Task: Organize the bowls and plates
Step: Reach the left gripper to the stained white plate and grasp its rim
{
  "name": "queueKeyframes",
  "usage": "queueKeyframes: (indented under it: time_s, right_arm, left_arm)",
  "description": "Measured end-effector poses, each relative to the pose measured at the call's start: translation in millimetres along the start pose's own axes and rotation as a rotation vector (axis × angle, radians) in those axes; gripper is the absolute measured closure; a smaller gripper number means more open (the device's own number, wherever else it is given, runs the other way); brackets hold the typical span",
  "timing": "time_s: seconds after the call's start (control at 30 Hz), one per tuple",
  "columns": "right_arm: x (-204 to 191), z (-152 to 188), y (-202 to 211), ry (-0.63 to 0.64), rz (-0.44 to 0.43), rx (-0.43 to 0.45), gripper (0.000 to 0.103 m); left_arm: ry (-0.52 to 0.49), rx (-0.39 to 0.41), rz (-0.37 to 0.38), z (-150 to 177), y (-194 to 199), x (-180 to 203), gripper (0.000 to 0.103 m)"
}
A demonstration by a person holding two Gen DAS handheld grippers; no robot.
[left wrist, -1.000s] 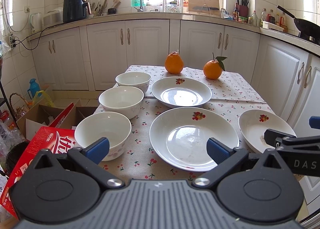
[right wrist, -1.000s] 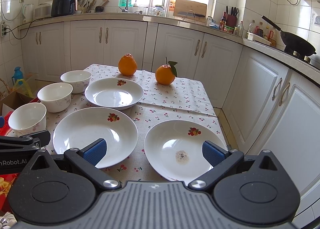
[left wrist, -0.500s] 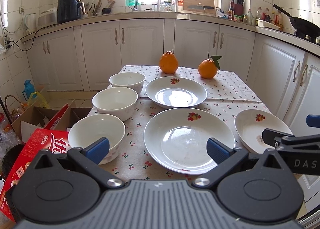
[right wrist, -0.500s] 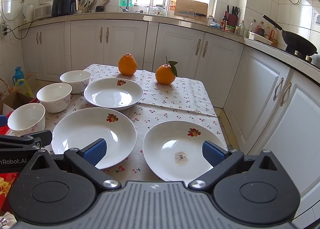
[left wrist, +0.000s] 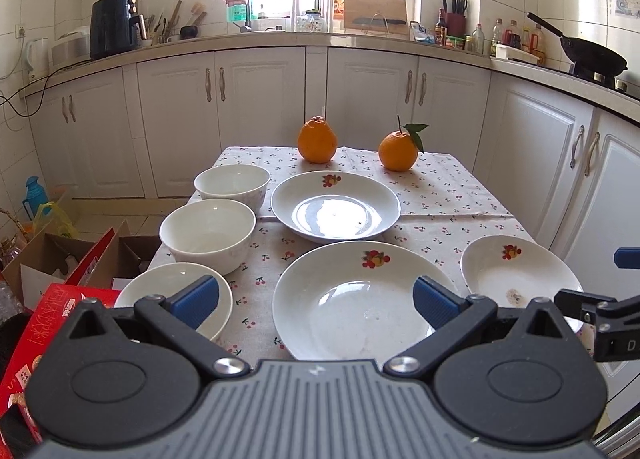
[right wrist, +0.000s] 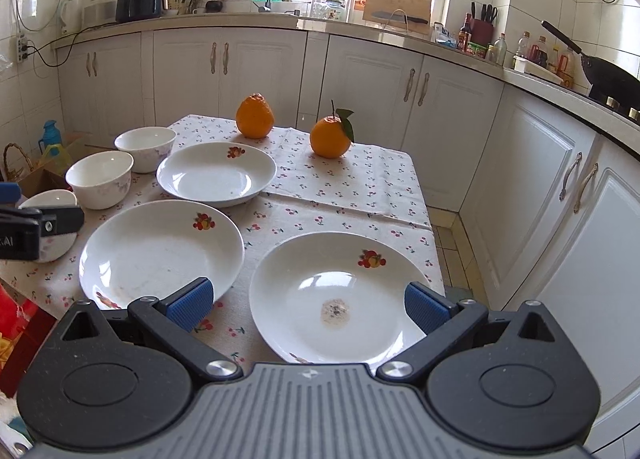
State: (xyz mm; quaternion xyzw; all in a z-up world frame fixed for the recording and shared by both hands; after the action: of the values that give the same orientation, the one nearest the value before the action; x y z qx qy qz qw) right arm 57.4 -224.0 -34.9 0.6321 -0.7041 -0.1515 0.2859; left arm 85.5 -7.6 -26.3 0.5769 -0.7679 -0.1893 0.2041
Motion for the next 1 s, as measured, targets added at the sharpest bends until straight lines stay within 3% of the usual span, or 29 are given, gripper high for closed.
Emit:
queueKeyframes:
  time_s: [0.23,0.43,0.83,1.0]
  right_arm:
    - [28.1,25.3,-14.7,0.011,0.003,-0.059,0.000]
    - [30.6,46.9,-29.8,0.025,-0.059,-0.113,0.000]
    - [35.4,69.7,-72.0,-0.009,-0.112,-0.201,0.000]
    - [40.0,74.9,-86.2,-0.019,-0.118,-0.225,0.000]
  left_arm:
    - [-0.013,-0.041,0.015,-6.5,-20.2,1.0,0.001]
    - [-0.001,-0.091,0.083,-6.0,-37.0,9.0,0.001]
    - [-0.130,-0.123,0.164,-15.0,-68.6,42.4,0.001]
    - [-0.130,-0.158,0.194,-16.1,-87.7,54.6,0.001]
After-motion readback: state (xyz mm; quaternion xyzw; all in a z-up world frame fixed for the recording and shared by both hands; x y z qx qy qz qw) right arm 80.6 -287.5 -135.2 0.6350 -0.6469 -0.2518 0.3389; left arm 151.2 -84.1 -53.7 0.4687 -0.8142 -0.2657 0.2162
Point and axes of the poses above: each gripper's, at about its wrist camera, not at the fingertips, and y roughly against the way its jaws point, x to its right, z to its underside, the point moved 6 cm from there along -y, roughly the way its jaws point, and after that the axes turned 9 degrees about z, right-handed, at the moved point
